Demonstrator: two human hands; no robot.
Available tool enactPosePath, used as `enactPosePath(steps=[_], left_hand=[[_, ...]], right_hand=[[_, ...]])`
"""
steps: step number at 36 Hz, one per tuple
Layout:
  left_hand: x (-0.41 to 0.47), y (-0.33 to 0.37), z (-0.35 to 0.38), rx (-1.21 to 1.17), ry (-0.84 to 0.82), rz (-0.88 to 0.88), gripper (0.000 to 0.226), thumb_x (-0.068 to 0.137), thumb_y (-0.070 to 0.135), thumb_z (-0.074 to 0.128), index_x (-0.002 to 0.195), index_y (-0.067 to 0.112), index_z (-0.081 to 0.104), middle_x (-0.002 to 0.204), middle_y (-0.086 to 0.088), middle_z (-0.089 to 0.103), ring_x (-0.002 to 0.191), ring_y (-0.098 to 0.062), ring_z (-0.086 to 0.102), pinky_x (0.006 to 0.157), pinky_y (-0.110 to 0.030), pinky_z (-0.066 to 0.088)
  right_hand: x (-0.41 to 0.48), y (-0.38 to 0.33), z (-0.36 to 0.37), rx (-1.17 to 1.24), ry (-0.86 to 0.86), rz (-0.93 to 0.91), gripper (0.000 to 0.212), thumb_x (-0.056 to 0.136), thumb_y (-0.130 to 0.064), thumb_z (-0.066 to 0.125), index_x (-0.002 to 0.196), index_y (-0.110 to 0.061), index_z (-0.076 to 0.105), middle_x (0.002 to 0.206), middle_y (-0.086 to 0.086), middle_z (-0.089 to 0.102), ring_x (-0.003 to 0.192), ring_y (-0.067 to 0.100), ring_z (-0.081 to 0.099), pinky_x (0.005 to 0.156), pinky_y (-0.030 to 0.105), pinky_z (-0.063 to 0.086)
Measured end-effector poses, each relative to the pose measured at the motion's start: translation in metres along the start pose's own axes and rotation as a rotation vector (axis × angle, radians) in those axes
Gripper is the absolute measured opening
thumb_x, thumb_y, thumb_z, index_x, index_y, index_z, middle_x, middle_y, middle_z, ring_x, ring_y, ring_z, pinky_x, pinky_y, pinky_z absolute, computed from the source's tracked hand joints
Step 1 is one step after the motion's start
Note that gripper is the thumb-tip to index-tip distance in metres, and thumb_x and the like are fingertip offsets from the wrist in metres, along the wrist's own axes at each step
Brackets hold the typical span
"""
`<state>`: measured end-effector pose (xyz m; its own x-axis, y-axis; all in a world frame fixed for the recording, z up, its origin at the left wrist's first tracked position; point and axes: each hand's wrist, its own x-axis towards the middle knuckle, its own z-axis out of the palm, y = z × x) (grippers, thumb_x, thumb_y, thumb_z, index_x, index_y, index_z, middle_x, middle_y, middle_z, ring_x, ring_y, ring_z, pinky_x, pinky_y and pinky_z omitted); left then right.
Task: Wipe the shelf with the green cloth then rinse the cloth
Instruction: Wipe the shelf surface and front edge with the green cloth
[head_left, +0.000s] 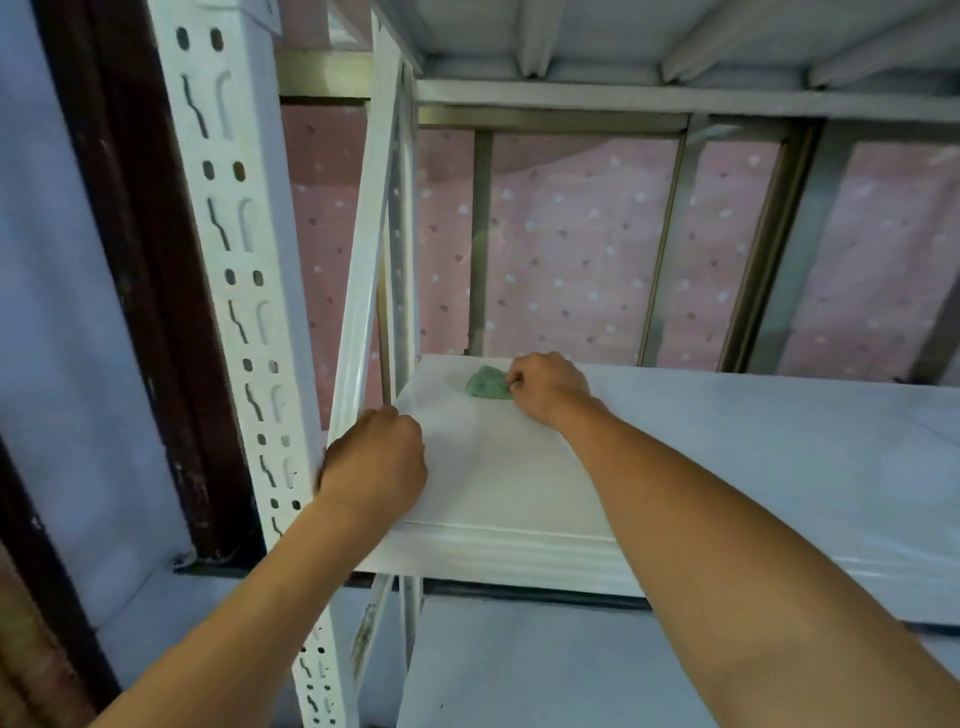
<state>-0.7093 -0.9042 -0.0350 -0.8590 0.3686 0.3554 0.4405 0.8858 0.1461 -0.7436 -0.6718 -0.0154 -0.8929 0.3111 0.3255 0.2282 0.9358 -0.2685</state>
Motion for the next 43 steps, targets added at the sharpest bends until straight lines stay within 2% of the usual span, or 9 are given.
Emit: enactPosePath(steps=[3, 6, 12, 20, 26, 31, 34, 39, 43], left_hand=[[-0.015, 0.003, -0.004, 0.003, 0.036, 0.017, 0.019, 0.098, 0.015, 0.047, 0.098, 0.006, 0.064, 0.087, -0.005, 0.05, 0.083, -0.03, 0.063, 0.067, -0.036, 0.047], [-0.033, 0.007, -0.011, 0.0, 0.04, 0.04, 0.018, 0.097, 0.011, 0.046, 0.093, 0.007, 0.063, 0.087, -0.004, 0.05, 0.078, -0.027, 0.053, 0.068, -0.037, 0.039], [-0.06, 0.007, -0.016, -0.057, 0.064, 0.119, 0.02, 0.096, 0.013, 0.047, 0.088, 0.008, 0.065, 0.084, -0.003, 0.053, 0.076, -0.026, 0.056, 0.065, -0.035, 0.042], [-0.092, 0.021, -0.026, -0.091, 0.07, 0.193, 0.02, 0.091, 0.011, 0.049, 0.095, 0.013, 0.068, 0.093, -0.003, 0.061, 0.081, -0.022, 0.057, 0.064, -0.032, 0.044], [-0.102, 0.04, -0.024, -0.225, 0.039, 0.282, 0.026, 0.093, 0.02, 0.059, 0.118, 0.015, 0.067, 0.114, -0.005, 0.061, 0.101, -0.026, 0.06, 0.084, -0.039, 0.054], [-0.098, 0.062, -0.014, -0.277, 0.0, 0.401, 0.059, 0.085, 0.03, 0.074, 0.138, 0.019, 0.051, 0.131, -0.001, 0.055, 0.116, -0.023, 0.055, 0.094, -0.037, 0.05], [-0.094, 0.076, -0.005, -0.25, -0.007, 0.448, 0.076, 0.08, 0.03, 0.079, 0.146, 0.02, 0.042, 0.143, -0.001, 0.05, 0.126, -0.024, 0.05, 0.102, -0.037, 0.045], [-0.094, 0.111, -0.006, -0.36, 0.012, 0.455, 0.034, 0.082, 0.031, 0.077, 0.11, 0.016, 0.063, 0.107, -0.001, 0.065, 0.096, -0.021, 0.057, 0.08, -0.031, 0.046], [-0.095, 0.137, -0.02, -0.663, -0.041, 0.384, 0.021, 0.083, 0.026, 0.078, 0.101, 0.017, 0.074, 0.088, 0.003, 0.069, 0.079, -0.014, 0.058, 0.071, -0.021, 0.043]], right_hand=[[-0.032, 0.0, -0.011, -0.038, -0.001, 0.029, 0.03, 0.095, -0.022, 0.053, 0.114, -0.03, 0.074, 0.12, 0.002, 0.07, 0.106, 0.028, 0.065, 0.091, 0.034, 0.053], [-0.066, 0.0, -0.024, -0.065, -0.009, 0.044, 0.03, 0.093, -0.029, 0.052, 0.115, -0.03, 0.072, 0.117, 0.002, 0.07, 0.104, 0.028, 0.065, 0.087, 0.034, 0.054], [-0.126, 0.002, -0.043, -0.032, -0.013, 0.069, 0.034, 0.089, -0.046, 0.052, 0.112, -0.032, 0.073, 0.113, -0.002, 0.07, 0.099, 0.024, 0.063, 0.081, 0.032, 0.052], [-0.18, 0.001, -0.06, -0.02, -0.069, 0.059, 0.069, 0.072, -0.081, 0.061, 0.118, -0.03, 0.068, 0.107, -0.006, 0.066, 0.092, 0.016, 0.06, 0.075, 0.031, 0.052], [-0.205, 0.003, -0.067, 0.053, -0.05, 0.007, 0.056, 0.073, -0.066, 0.076, 0.114, -0.028, 0.068, 0.116, -0.007, 0.066, 0.102, 0.018, 0.061, 0.084, 0.036, 0.053], [-0.219, 0.006, -0.08, 0.019, -0.156, -0.097, 0.061, 0.068, -0.052, 0.087, 0.116, -0.025, 0.061, 0.112, -0.006, 0.058, 0.097, 0.017, 0.057, 0.082, 0.036, 0.05], [-0.223, 0.014, -0.082, -0.049, -0.112, -0.16, 0.04, 0.08, -0.035, 0.081, 0.112, -0.024, 0.06, 0.108, -0.005, 0.056, 0.094, 0.019, 0.055, 0.078, 0.033, 0.046], [-0.23, 0.034, -0.096, 0.048, -0.119, -0.209, 0.015, 0.09, -0.024, 0.067, 0.104, -0.02, 0.067, 0.097, 0.0, 0.064, 0.09, 0.023, 0.06, 0.077, 0.038, 0.053], [-0.23, 0.064, -0.123, 0.118, -0.129, -0.218, 0.018, 0.088, -0.031, 0.07, 0.106, -0.028, 0.072, 0.096, -0.002, 0.069, 0.088, 0.021, 0.061, 0.078, 0.039, 0.054]])
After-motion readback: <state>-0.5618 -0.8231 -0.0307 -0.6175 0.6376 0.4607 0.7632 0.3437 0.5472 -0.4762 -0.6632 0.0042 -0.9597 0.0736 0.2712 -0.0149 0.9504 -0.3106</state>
